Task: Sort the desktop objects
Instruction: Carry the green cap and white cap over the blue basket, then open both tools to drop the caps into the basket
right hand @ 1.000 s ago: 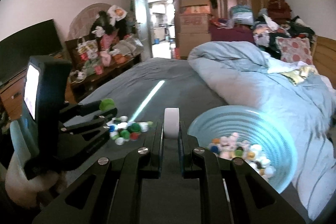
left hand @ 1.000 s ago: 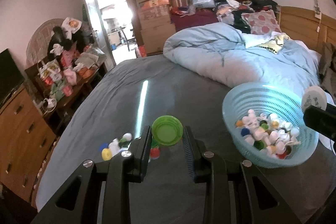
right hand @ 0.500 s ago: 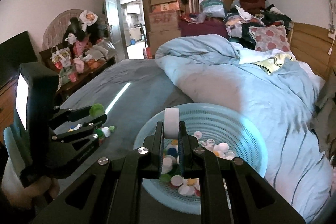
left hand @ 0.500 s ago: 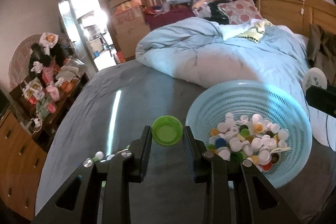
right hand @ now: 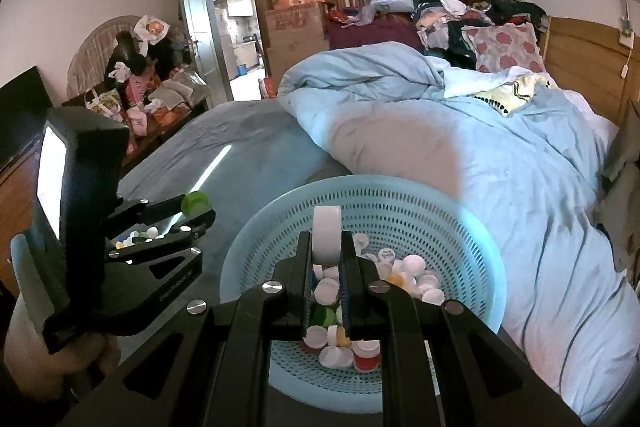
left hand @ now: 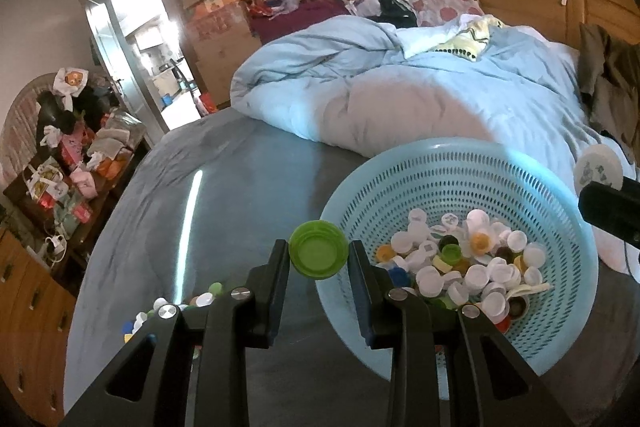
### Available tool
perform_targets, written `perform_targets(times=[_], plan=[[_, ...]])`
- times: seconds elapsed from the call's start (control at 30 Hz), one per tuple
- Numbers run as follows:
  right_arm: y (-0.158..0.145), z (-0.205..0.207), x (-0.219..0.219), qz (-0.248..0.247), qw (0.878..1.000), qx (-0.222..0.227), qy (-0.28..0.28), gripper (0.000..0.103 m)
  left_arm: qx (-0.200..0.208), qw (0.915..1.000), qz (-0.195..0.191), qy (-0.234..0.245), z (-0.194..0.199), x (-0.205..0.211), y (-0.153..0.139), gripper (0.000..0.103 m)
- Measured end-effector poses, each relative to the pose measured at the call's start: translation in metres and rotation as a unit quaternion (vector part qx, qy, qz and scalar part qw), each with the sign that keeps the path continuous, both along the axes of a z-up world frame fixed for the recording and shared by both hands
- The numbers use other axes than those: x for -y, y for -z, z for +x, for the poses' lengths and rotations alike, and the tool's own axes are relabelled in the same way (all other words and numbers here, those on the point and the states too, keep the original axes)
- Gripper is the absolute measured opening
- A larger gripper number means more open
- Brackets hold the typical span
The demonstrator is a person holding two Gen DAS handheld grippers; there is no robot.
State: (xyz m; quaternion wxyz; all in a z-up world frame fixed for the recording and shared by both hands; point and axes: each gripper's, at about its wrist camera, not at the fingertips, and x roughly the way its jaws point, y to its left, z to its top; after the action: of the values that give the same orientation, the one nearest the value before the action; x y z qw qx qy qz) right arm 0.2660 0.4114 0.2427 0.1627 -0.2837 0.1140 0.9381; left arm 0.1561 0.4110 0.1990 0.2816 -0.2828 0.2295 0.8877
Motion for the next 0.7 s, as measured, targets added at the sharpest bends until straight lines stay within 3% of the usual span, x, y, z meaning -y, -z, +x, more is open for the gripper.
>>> perform_targets(times=[0.7], plan=[[0.001, -0.002, -0.007, -0.005, 1.0, 0.004, 0.001, 0.01, 0.006, 0.9999, -0.006, 0.008, -0.002, -0.016, 0.008, 0.032]])
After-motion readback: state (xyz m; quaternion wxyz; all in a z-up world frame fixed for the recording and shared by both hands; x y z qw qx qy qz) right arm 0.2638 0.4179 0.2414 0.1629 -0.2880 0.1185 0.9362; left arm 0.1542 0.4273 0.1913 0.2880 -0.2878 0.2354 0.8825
